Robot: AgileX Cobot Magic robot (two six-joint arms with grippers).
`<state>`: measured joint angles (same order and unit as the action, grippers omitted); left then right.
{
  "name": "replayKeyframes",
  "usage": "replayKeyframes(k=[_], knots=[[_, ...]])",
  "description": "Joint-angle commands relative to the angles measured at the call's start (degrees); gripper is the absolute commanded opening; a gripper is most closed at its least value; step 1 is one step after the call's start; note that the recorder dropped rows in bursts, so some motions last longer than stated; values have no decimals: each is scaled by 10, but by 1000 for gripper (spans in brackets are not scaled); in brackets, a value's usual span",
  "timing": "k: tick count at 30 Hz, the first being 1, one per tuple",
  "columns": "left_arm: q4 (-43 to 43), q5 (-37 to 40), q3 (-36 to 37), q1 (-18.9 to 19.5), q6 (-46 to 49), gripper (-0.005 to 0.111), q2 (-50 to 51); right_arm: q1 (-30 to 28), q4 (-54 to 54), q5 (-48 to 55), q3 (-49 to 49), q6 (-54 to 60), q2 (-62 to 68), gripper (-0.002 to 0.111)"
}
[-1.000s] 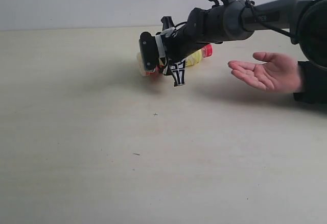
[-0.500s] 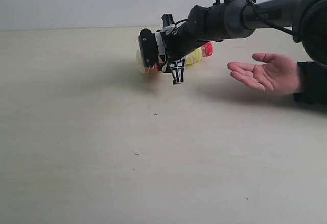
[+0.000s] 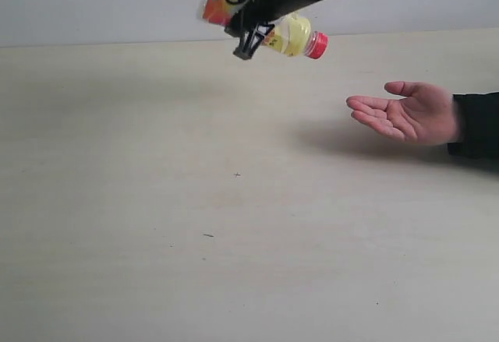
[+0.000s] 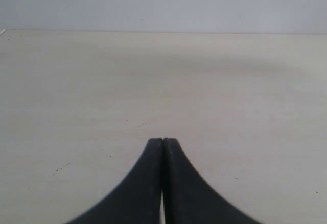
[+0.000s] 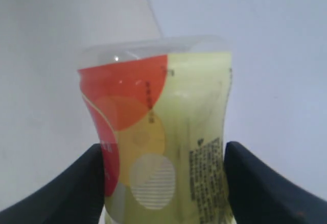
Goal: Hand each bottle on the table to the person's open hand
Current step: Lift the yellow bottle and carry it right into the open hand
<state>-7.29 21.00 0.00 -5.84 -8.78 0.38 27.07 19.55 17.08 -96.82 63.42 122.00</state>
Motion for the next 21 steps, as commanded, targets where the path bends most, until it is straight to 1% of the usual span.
replayKeyframes(k=[1, 2, 3, 5, 7, 8, 9, 10, 11, 13, 15, 17, 21], knots=[[4, -4, 0, 1, -2, 0, -4, 1, -37, 7, -3, -192, -56, 0], [4, -4, 0, 1, -2, 0, -4, 1, -67, 14, -3, -246, -67, 0], [4, -4, 0, 1, -2, 0, -4, 1, -121, 26, -3, -311, -75, 0], [4, -4, 0, 1, -2, 0, -4, 1, -237, 58, -3, -448, -91, 0], [4, -4, 0, 1, -2, 0, -4, 1, -376, 114, -3, -621, -106, 0], [4, -4, 0, 1, -2, 0, -4, 1, -446, 152, -3, -681, -110, 0], [4, -4, 0, 1, -2, 0, -4, 1, -489, 195, -3, -739, -114, 0], [4, -4, 0, 1, -2, 0, -4, 1, -534, 238, -3, -778, -118, 0], [4, -4, 0, 1, -2, 0, -4, 0, -550, 271, -3, -794, -121, 0], [4, -4, 0, 1, -2, 0, -4, -10, -542, 337, -3, -789, -126, 0], [4, -4, 0, 1, -2, 0, -4, -22, -513, 378, -3, -781, -130, 0], [4, -4, 0, 1, -2, 0, -4, -40, -461, 404, -3, -755, -133, 0], [4, -4, 0, 1, -2, 0, -4, -93, -323, 435, -3, -688, -136, 0]])
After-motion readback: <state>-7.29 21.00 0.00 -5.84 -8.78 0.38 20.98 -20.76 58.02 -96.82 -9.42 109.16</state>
